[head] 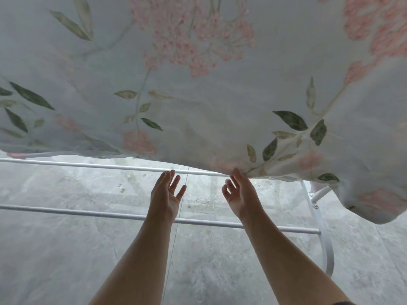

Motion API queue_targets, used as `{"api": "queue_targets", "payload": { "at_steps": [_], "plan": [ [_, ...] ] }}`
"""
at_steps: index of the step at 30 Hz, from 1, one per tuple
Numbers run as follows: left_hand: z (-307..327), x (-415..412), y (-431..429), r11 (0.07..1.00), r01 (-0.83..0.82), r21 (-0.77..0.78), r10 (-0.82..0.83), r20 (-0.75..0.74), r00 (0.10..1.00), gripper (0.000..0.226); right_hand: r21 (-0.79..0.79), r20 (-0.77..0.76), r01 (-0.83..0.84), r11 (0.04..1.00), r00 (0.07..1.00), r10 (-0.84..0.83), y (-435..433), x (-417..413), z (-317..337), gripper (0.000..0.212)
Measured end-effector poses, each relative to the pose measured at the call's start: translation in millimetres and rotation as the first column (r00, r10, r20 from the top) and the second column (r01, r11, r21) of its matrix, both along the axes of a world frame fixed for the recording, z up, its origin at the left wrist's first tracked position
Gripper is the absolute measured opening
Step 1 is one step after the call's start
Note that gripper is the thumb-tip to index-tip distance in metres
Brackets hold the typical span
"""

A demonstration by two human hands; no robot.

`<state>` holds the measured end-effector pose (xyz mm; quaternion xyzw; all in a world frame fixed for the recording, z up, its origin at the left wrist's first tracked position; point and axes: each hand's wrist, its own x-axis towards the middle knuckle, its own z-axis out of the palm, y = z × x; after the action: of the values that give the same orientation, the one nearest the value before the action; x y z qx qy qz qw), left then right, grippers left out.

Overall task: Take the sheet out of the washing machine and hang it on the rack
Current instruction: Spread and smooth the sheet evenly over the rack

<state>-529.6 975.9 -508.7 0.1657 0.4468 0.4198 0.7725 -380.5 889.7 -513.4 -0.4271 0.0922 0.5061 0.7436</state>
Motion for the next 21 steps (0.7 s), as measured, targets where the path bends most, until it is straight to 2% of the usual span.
{"api": "queue_targets", "payload": {
  "at_steps": [5,10,12,17,19,21],
  "plan": [
    [0,9,9,1.0,0.011,0.005,-0.011,0.022,1.0,0.034,-0.063,0.083,0.018,0.998,0.996,-0.013,-5,-3,-6,0.008],
    [-8,17,5,0.998,-0.069,-0.003,0.068,-0.153,0.986,0.002,-0.083,0.136,0.035,0.996,0.99,-0.024,-12,0,-11,0.01],
    [-10,19,2,0.996,-0.086,0.002,0.085,-0.231,0.969,0.006,-0.093,0.161,0.038,0.995,0.987,-0.023,-14,2,-12,0.01],
    [-14,18,-4,0.993,-0.114,-0.002,0.108,-0.312,0.944,0.009,-0.124,0.219,0.033,0.992,0.976,-0.005,-21,-2,-14,0.007],
    [-13,14,-8,0.994,-0.112,-0.008,0.103,-0.32,0.942,0.006,-0.134,0.228,0.023,0.991,0.974,0.008,-25,-5,-13,0.005],
    [-9,9,-10,0.998,-0.047,-0.042,0.033,-0.281,0.959,0.006,-0.128,0.208,0.022,0.991,0.978,0.005,-29,-8,-12,0.003]
  ]
}}
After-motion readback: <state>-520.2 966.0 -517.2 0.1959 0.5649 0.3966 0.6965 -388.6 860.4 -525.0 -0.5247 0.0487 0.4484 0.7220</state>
